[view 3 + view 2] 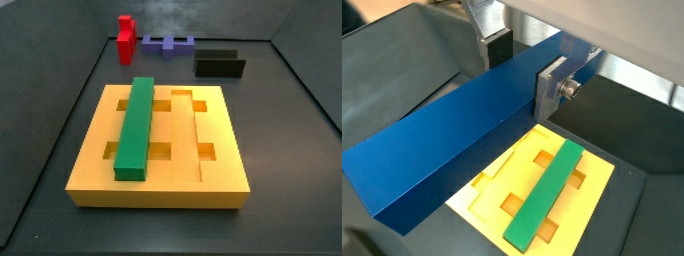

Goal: Pick up the blue object. Move up. Move to above the board. Insert the blue object.
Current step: Move to above the board, then insert the blue object.

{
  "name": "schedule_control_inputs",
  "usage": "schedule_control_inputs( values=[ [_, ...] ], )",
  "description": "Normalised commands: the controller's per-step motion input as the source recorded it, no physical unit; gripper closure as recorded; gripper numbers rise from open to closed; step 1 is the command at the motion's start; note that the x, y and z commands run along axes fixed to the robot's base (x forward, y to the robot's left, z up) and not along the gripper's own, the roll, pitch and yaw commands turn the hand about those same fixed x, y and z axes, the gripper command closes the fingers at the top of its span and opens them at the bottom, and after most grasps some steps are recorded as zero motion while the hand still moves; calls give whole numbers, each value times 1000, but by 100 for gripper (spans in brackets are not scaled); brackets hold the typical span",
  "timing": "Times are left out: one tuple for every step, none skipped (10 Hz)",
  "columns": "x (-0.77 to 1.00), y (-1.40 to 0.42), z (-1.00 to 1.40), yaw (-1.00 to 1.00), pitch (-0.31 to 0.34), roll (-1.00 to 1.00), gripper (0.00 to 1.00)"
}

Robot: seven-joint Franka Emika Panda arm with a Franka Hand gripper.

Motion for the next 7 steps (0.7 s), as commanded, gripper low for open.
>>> schedule_control_inputs(
  values=[
    [70,-24,25,353,169,50,100],
    [0,0,0,0,0,-4,100],
    [0,0,-123,0,0,-31,100],
    [20,20,-557,0,-20,-51,100],
    [43,171,-931,0,-44,-111,100],
    [51,171,-977,0,-44,-99,100],
    [63,123,-917,0,-57,-126,100]
  ],
)
